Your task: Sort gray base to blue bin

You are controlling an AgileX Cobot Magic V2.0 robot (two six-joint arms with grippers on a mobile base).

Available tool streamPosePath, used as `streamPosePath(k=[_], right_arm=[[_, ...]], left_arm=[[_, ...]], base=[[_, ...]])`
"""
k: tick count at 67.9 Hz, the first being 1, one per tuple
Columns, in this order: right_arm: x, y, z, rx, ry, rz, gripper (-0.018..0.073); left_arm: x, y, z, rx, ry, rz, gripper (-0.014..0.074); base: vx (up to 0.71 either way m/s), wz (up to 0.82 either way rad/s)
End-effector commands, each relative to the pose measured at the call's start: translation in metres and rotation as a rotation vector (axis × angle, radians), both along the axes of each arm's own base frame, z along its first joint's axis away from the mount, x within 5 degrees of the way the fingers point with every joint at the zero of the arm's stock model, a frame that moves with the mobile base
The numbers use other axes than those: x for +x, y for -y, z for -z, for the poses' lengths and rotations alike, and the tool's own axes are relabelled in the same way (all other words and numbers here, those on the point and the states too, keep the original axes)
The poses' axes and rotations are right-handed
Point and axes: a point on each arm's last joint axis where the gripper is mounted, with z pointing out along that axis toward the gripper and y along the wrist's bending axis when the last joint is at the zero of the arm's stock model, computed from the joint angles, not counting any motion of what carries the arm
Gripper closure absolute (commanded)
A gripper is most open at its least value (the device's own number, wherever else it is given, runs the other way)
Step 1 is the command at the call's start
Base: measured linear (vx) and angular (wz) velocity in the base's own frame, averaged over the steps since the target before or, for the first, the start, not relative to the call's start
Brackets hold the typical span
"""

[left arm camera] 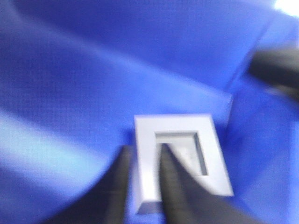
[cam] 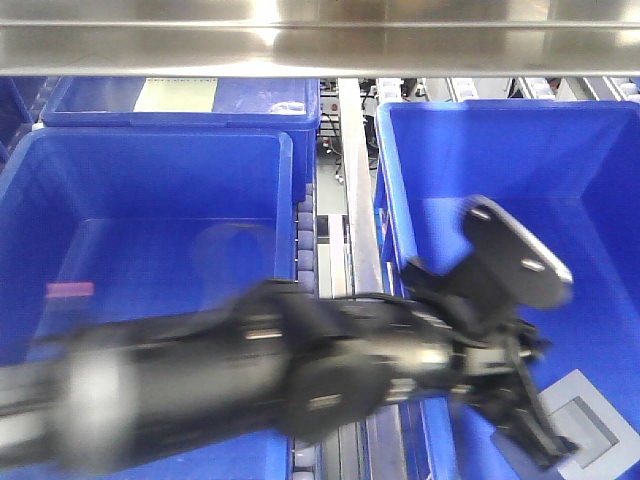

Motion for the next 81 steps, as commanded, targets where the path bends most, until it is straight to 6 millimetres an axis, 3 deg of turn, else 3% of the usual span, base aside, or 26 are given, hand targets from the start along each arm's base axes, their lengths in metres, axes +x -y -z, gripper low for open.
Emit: streamPosePath(k=[1, 34, 57, 81], right_arm=[[0.002, 0.001, 0.0, -0.02, 0.008, 0.004, 0.0564], [0.002, 0.001, 0.0, -0.02, 0.008, 0.004, 0.0564], [0.002, 0.001, 0.0, -0.02, 0.008, 0.004, 0.0564], [0.002, 0.001, 0.0, -0.02, 0.008, 0.004, 0.0564]], left_arm=[[-0.008, -0.026, -0.041, -0.151, 0.089, -0.035, 0.0605], [-0.066, -0.139, -0.041, -0.281, 0.165, -0.082, 0.0605], [-0.11, -0.216, -0.026, -0.398, 0.202, -0.09, 0.0605], [-0.145, -0.27, 0.002, -0.478, 0.238, -0.067, 0.0605]], base=[[0.0, 0.0], [0.0, 0.0], [0.0, 0.0], [0.0, 0.0]])
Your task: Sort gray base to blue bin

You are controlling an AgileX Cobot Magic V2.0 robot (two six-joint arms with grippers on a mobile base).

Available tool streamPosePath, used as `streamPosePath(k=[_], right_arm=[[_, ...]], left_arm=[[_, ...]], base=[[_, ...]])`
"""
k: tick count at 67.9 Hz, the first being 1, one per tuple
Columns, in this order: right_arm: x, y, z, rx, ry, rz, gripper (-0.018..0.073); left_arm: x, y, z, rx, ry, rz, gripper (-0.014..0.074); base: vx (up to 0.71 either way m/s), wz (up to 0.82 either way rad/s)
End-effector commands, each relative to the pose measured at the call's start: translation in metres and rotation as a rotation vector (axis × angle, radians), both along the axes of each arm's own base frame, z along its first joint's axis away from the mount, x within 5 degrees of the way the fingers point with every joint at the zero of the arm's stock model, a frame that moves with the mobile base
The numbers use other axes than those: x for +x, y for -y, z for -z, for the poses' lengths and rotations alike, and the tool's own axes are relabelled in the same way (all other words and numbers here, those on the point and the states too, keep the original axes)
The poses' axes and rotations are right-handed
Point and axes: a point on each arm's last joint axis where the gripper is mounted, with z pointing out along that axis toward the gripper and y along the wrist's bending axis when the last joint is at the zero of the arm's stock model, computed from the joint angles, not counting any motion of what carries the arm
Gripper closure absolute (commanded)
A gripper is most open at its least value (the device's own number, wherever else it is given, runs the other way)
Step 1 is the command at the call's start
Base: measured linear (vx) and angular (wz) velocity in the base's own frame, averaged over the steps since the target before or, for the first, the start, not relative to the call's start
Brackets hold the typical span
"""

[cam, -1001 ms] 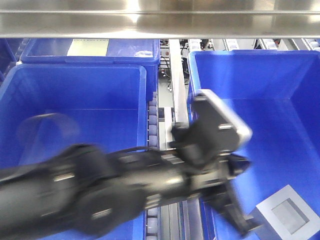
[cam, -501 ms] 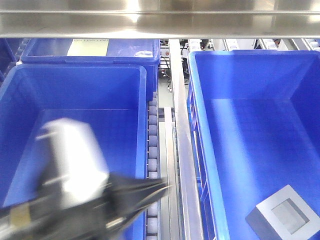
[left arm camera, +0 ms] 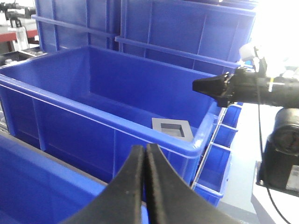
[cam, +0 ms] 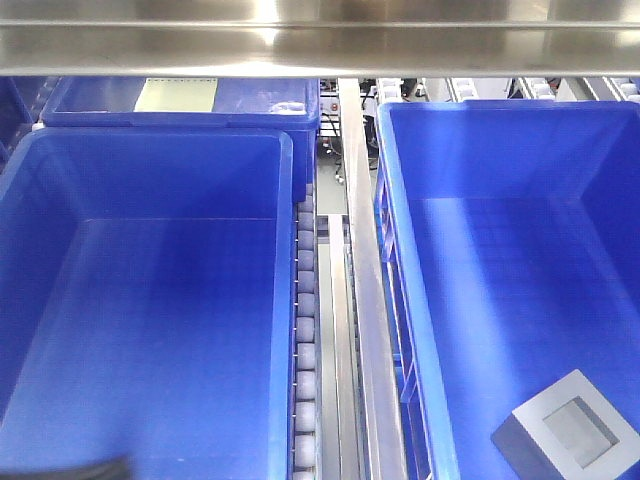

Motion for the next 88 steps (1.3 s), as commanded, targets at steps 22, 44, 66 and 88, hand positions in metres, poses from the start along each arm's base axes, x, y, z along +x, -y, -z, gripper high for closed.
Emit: streamPosePath(k=[22, 44, 66, 88], right_arm=[[0.0017, 0.0005, -0.0002, -0.021, 0.01, 0.004, 0.0564], [0.0017, 0.0005, -0.0002, -0.021, 0.01, 0.004, 0.0564], [0.0017, 0.0005, -0.0002, -0.021, 0.01, 0.004, 0.0564], [0.0017, 0.0005, -0.0002, -0.021, 0.01, 0.004, 0.0564]], left_arm=[[-0.008, -0.016, -0.0118, -0.137, 0.058, -0.012, 0.0605], [-0.008, -0.016, -0.0119, -0.138, 0.059, -0.013, 0.0605], [-0.0081, -0.016, -0.0123, -0.122, 0.1, -0.013, 0.0605], [-0.0083, -0.0162, -0.0144, -0.127, 0.138, -0.013, 0.0605]], base=[[0.0, 0.0], [0.0, 0.0], [0.0, 0.0], [0.0, 0.0]])
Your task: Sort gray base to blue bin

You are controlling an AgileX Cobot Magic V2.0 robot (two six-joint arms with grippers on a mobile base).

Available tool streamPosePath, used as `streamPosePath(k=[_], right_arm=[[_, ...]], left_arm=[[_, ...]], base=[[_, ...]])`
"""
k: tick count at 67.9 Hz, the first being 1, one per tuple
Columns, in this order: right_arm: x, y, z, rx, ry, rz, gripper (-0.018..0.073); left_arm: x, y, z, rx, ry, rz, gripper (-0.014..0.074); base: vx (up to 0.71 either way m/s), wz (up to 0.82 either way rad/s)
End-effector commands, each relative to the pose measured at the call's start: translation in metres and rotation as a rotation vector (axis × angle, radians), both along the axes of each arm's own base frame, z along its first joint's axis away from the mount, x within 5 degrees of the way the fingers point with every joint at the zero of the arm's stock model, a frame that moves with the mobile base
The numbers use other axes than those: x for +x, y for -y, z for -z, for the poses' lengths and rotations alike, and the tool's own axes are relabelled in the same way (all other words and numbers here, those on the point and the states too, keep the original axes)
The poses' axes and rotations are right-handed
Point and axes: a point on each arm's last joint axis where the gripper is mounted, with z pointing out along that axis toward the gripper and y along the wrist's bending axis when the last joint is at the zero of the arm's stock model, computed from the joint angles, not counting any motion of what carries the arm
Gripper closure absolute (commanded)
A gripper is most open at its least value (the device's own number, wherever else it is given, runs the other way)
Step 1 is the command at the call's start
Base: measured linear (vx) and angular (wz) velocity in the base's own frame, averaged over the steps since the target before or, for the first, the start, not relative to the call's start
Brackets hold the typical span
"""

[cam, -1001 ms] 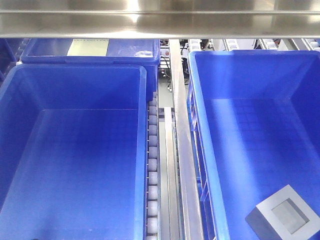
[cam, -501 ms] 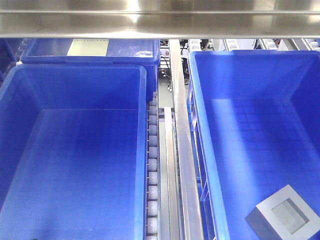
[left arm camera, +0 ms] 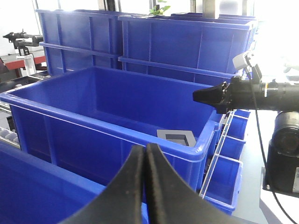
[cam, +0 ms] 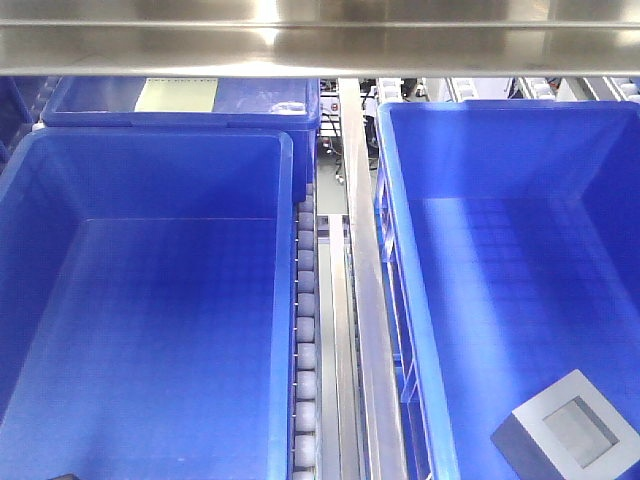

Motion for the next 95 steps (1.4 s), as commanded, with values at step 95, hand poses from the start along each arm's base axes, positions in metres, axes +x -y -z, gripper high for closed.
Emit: streamPosePath(k=[95], right_arm=[[0.002, 0.001, 0.0, -0.021, 0.01, 0.004, 0.0564]], left_arm=[[0.013, -0.073, 0.061, -0.071, 0.12, -1.11, 0.0604]], base=[[0.0, 0.0]])
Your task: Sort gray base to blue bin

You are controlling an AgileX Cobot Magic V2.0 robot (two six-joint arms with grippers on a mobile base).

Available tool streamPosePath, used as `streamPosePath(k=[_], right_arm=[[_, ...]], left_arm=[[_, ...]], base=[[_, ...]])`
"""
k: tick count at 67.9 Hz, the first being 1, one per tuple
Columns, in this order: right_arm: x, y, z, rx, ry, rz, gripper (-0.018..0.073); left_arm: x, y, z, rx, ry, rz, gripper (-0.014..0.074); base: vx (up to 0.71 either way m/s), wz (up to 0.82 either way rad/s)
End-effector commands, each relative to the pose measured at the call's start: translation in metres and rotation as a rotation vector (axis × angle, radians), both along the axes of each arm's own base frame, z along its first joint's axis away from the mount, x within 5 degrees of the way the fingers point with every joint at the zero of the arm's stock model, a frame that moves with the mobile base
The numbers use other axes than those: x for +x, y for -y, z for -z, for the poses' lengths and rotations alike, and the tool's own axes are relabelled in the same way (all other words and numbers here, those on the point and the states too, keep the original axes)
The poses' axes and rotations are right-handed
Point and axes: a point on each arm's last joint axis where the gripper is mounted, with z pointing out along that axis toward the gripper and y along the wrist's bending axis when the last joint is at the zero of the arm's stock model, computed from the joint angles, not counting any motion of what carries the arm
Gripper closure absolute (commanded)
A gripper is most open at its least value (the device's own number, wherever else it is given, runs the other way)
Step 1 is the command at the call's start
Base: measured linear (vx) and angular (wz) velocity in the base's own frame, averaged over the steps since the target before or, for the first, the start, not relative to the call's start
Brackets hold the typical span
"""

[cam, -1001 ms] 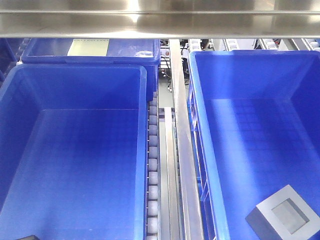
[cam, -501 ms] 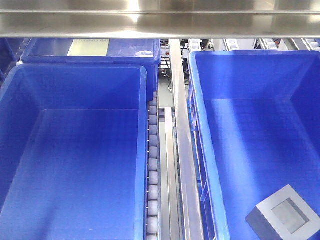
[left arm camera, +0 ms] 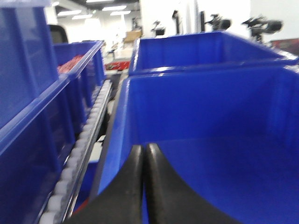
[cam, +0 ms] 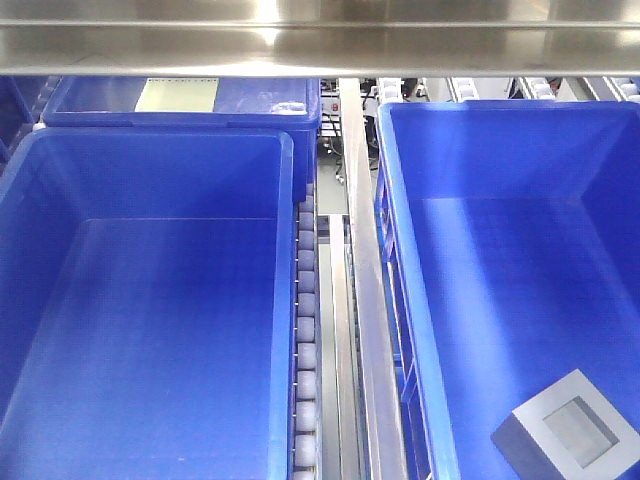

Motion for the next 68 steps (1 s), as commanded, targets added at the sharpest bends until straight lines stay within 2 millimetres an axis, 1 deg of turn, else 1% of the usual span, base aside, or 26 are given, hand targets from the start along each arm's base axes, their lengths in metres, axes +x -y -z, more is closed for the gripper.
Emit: streamPosePath(k=[1, 6, 12, 68], right_arm=[[0.0017, 0.0005, -0.0003, -0.021, 0.011, 0.004, 0.0564], [0.0017, 0.0005, -0.0003, -0.021, 0.011, 0.004, 0.0564], [0.0017, 0.0005, -0.0003, -0.021, 0.011, 0.004, 0.0564], [0.0017, 0.0005, -0.0003, -0.021, 0.011, 0.004, 0.0564]], left_arm=[[-0.0016, -0.0006, -0.0066, 0.006, 0.094, -0.011, 0.0604], [-0.0011, -0.0005, -0.0033, 0.01, 0.068, -0.011, 0.0604], [-0.0013, -0.0005, -0.0035, 0.034, 0.069, -0.012, 0.0604], [-0.0009, -0.0006, -0.0013, 0.032, 0.045, -0.012, 0.0604]], base=[[0.0, 0.0], [0.0, 0.0], [0.0, 0.0], [0.0, 0.0]])
